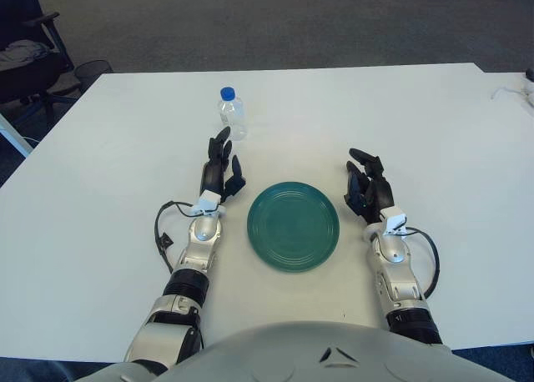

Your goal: Put the bottle into the plate.

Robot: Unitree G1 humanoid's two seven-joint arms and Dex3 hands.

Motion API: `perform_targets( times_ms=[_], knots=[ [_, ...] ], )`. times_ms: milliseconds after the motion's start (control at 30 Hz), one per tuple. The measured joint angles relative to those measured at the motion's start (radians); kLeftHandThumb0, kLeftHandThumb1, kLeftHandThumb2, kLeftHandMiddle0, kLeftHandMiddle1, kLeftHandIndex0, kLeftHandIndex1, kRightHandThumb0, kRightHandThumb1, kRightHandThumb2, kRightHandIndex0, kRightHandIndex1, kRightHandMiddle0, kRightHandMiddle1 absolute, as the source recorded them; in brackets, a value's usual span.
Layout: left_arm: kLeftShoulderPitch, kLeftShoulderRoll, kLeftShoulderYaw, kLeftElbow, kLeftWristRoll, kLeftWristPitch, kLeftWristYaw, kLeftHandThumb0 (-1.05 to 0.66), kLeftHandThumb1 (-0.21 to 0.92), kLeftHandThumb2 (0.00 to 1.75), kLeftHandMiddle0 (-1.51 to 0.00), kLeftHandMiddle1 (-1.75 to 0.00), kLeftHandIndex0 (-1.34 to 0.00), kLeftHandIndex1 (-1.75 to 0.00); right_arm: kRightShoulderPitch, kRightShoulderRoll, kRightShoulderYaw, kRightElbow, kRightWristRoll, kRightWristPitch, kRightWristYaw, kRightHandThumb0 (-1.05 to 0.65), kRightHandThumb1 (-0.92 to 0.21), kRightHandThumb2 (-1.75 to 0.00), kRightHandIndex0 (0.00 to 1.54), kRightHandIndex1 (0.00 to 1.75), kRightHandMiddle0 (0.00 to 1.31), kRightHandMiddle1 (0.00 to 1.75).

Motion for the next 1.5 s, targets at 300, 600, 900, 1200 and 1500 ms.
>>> perform_targets(
  times_ms=[300,600,900,1200,1500],
  knots=[
    [0.0,-0.002,0.002,0.0,0.006,-0.006,0.025,-0.7,0.92,0.91,-0.31,0.0,0.0,-0.62,0.001,0.0,0.001,0.001,0.0,0.0,0.0,-0.67,-0.92,-0.74,0.39,0.02,0.0,0.85],
    [-0.011,-0.014,0.007,0.003,0.16,-0.026,0.325,-0.79,0.92,0.91,-0.18,0.0,0.0,-0.49,-0.001,0.0,0.003,0.001,0.0,-0.001,0.0,-0.68,-0.92,-0.74,0.39,0.02,0.0,0.86],
    [-0.025,-0.022,0.001,0.016,0.256,0.064,0.532,-0.93,0.92,0.79,-0.01,0.0,0.0,-0.15,-0.002,0.001,0.004,0.005,0.0,-0.001,-0.003,-0.67,-0.92,-0.73,0.4,0.02,0.0,0.88],
    [-0.033,-0.03,0.002,0.021,0.236,0.113,0.536,-1.03,0.92,0.56,0.0,0.0,0.0,0.0,-0.004,0.002,0.004,0.01,0.0,-0.001,-0.004,-0.66,-0.92,-0.71,0.4,0.02,0.0,0.84],
    [-0.049,-0.018,0.004,0.025,0.189,0.145,0.449,-1.05,0.92,0.42,0.0,0.0,0.0,0.0,-0.013,0.005,0.004,0.017,0.001,0.0,-0.01,-0.65,-0.92,-0.72,0.38,0.01,0.0,0.78]
  ],
)
